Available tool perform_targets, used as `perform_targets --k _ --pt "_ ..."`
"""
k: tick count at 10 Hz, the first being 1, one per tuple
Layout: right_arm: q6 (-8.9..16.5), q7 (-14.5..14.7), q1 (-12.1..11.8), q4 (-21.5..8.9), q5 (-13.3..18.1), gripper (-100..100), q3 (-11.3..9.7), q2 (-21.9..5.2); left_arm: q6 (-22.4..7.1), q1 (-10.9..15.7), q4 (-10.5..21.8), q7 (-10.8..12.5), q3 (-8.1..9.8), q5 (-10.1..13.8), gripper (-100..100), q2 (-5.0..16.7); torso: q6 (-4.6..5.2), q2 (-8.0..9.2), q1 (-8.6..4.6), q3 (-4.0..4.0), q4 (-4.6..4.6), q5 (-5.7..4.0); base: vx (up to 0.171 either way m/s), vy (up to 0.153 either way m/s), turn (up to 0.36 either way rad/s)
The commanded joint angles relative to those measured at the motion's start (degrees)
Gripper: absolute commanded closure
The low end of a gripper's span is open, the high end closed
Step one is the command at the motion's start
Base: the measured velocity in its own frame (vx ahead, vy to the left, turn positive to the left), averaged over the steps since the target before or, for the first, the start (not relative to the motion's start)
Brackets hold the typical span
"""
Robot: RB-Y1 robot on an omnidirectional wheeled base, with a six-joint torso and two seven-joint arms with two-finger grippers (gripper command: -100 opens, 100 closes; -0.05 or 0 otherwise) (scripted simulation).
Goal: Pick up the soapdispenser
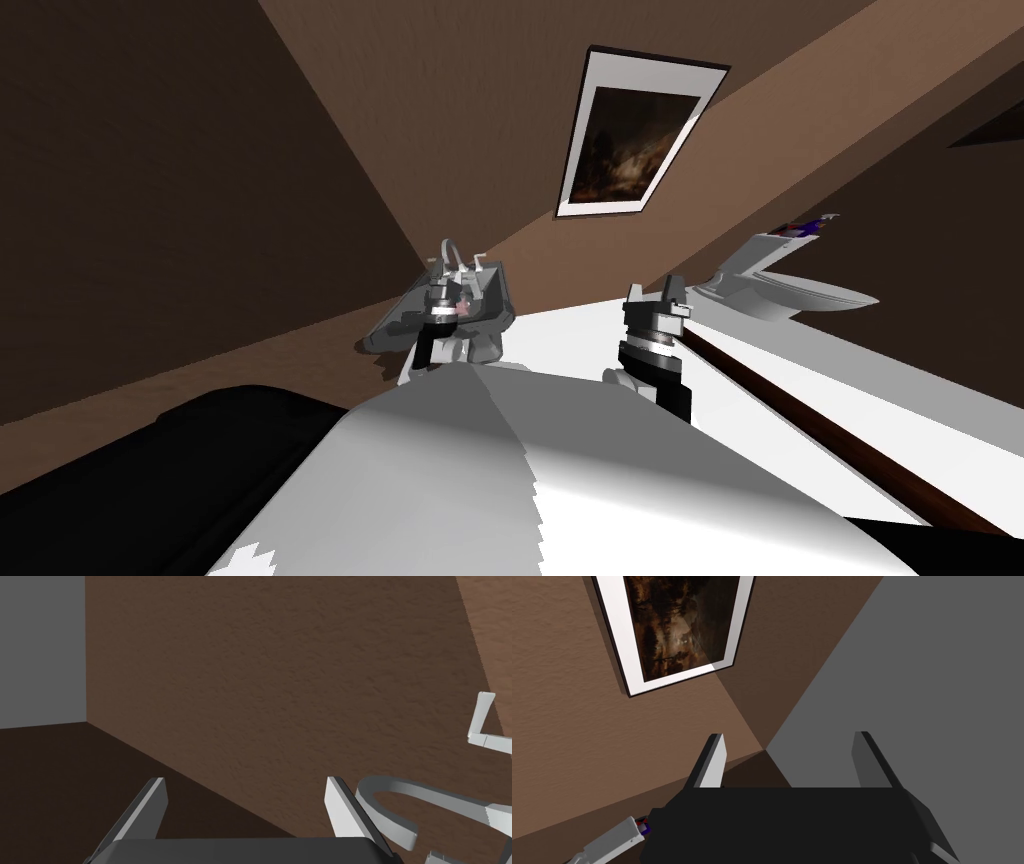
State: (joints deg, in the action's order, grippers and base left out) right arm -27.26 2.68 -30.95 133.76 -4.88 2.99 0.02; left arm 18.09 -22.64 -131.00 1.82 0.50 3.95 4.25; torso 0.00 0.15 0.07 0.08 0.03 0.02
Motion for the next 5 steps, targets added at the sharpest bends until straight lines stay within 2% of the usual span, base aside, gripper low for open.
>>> perform_targets --k 1,3,4,5 --pt "0.00 0.00 0.00 0.00 0.00 0 0.00 0.00 -0.76 1.33 1.69 0.42 0.68 0.53 -100 0.72 0.00 0.00 0.00 0.00 0.00 0.00 -0.035 0.012 0.005" --pt "0.00 0.00 0.00 0.00 0.00 0 0.00 0.00 -4.11 5.25 5.58 0.53 0.74 1.17 -100 1.49 0.00 -0.06 -0.01 -0.03 -0.01 0.00 -0.030 0.009 0.022" --pt "0.00 0.00 0.00 0.00 0.00 0 0.00 0.00 -4.11 5.35 6.08 0.53 0.74 1.17 -100 1.49 0.00 -0.04 -0.02 -0.02 -0.01 0.00 -0.035 0.008 0.010" --pt "0.00 0.00 0.00 0.00 0.00 0 0.00 0.00 -6.00 7.63 8.30 0.58 0.78 1.51 -100 1.86 0.00 -0.04 -0.03 -0.02 -0.01 -0.01 -0.036 0.006 0.021"
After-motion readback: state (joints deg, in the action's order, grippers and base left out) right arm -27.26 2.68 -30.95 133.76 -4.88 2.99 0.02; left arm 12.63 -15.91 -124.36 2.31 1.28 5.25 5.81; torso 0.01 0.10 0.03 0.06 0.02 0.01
